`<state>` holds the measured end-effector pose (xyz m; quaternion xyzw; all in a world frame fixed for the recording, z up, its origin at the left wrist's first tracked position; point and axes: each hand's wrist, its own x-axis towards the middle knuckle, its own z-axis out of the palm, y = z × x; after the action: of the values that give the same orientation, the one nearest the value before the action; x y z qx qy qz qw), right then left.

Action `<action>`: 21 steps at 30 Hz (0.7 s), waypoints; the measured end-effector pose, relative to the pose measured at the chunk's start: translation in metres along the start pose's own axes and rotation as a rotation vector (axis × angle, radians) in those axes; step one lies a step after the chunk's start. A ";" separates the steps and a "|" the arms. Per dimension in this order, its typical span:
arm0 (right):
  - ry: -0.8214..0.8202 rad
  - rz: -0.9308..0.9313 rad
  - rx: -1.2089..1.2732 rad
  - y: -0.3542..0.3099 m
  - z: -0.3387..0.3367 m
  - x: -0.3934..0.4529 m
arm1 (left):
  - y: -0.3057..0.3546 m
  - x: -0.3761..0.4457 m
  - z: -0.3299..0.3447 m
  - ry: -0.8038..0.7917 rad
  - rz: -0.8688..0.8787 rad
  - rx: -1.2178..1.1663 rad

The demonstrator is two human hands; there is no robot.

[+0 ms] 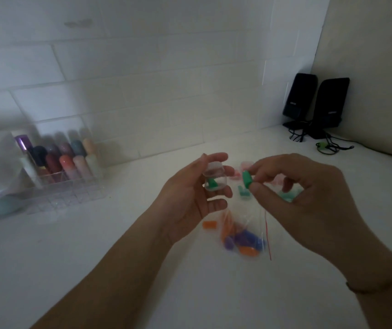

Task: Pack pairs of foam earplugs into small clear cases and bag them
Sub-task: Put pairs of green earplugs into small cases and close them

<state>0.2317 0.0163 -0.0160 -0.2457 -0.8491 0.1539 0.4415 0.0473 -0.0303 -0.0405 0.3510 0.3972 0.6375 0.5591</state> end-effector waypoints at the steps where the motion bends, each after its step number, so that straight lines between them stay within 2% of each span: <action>1: -0.006 -0.012 -0.017 0.001 0.003 -0.001 | -0.001 -0.001 0.001 -0.027 -0.020 0.012; 8: -0.055 0.002 -0.057 0.008 0.017 -0.005 | -0.004 -0.004 0.003 -0.155 -0.094 0.068; 21: -0.044 0.012 -0.116 0.012 0.021 -0.006 | -0.003 -0.006 0.003 -0.197 -0.080 0.153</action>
<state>0.2204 0.0214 -0.0379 -0.2724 -0.8646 0.1123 0.4070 0.0523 -0.0362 -0.0417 0.4376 0.4016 0.5447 0.5920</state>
